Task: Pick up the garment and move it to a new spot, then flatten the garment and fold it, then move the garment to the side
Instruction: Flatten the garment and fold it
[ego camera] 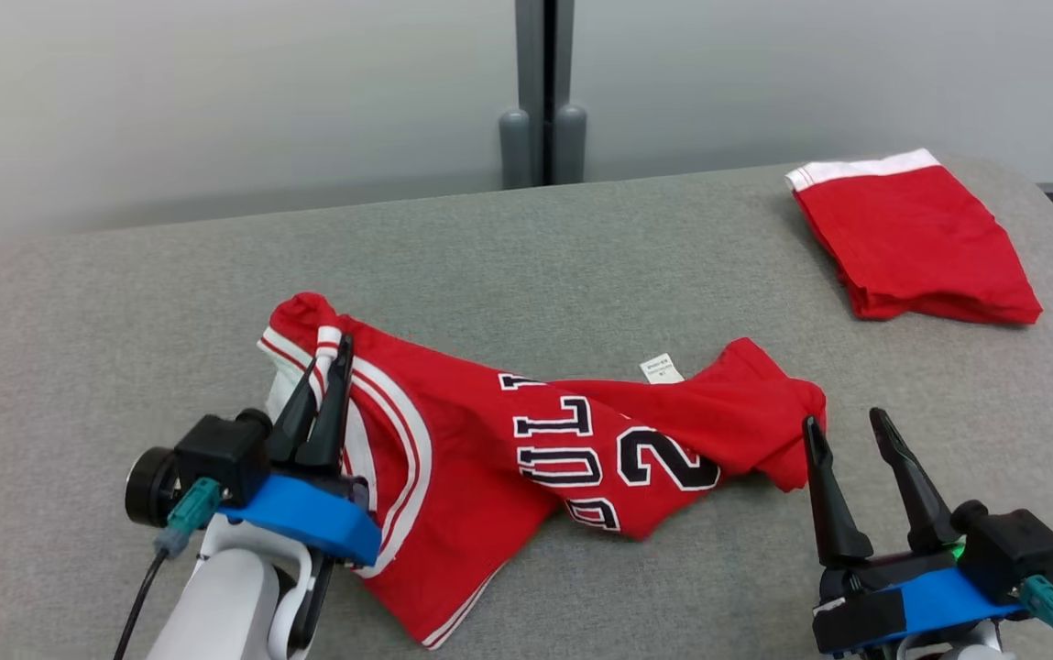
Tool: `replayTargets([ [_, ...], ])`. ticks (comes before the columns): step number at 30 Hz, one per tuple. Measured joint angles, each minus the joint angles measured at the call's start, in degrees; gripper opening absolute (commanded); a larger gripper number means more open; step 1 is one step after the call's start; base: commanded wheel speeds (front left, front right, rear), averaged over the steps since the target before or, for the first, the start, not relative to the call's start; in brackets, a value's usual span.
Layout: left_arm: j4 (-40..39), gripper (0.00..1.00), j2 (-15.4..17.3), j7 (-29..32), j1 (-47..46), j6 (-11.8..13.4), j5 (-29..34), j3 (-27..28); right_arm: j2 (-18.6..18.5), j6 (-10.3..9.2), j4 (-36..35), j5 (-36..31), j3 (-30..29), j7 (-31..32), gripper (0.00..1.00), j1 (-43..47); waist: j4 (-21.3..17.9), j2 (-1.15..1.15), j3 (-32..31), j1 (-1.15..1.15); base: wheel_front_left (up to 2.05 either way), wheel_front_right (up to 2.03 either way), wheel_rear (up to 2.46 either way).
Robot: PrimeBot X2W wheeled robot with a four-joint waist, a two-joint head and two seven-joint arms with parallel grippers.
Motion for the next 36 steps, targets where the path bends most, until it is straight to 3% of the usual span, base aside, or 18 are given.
replayTargets([
  [8,-11.77,0.0,2.59,0.12,9.62,1.86,1.19,1.11,0.01,0.0,0.31,0.38,-1.29,0.0,1.0,1.77,5.48,0.0,-3.07,0.0,0.0,0.0,0.0],
  [16,-25.83,0.0,5.34,4.71,13.39,4.11,2.11,1.32,0.01,0.0,0.31,0.68,-1.46,0.0,1.0,2.04,8.94,0.0,-3.86,-0.01,0.0,0.0,0.0],
  [24,-31.56,0.0,6.2,7.1,13.58,5.13,2.32,1.7,0.01,0.0,0.78,0.74,-1.14,0.0,1.0,1.74,7.44,0.0,-2.94,0.0,0.0,0.0,0.0],
  [36,-26.29,0.0,8.06,5.98,8.75,4.86,2.25,3.33,0.0,0.0,1.08,0.56,-1.07,0.0,1.0,-0.28,2.6,0.0,-0.09,0.0,0.0,0.0,0.0],
])
